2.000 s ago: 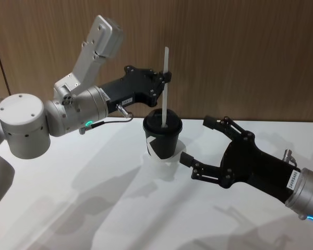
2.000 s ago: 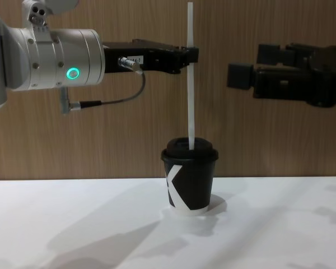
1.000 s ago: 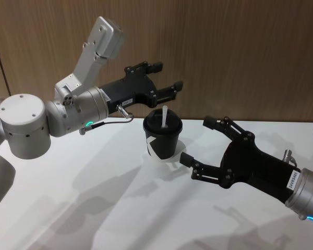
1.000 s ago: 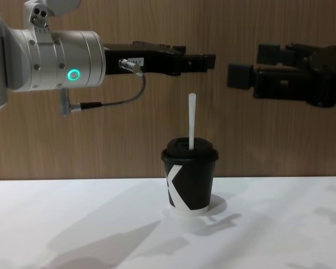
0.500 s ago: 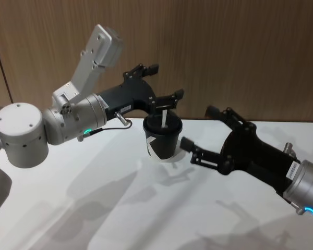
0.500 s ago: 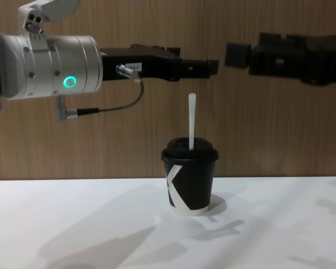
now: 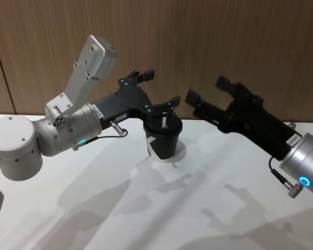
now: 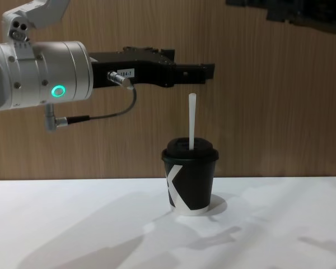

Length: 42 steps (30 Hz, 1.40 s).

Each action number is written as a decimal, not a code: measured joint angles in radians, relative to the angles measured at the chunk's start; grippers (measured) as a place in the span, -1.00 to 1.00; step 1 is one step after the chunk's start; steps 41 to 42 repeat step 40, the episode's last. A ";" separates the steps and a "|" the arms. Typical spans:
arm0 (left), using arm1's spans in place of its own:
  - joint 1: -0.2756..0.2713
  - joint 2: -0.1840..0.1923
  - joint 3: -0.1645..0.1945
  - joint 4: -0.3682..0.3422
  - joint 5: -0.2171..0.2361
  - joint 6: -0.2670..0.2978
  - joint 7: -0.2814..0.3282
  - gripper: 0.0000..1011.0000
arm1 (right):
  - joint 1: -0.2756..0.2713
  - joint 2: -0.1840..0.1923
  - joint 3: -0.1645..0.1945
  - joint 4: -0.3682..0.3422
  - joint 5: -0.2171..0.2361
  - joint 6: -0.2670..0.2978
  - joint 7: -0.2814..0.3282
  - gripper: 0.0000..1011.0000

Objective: Pick up the straw with one hand, pass it to the other hand, and insert it into the cup.

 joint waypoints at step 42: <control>0.082 -0.003 -0.045 -0.060 -0.003 -0.091 0.009 0.98 | 0.022 -0.071 0.007 -0.050 0.112 0.205 -0.171 0.98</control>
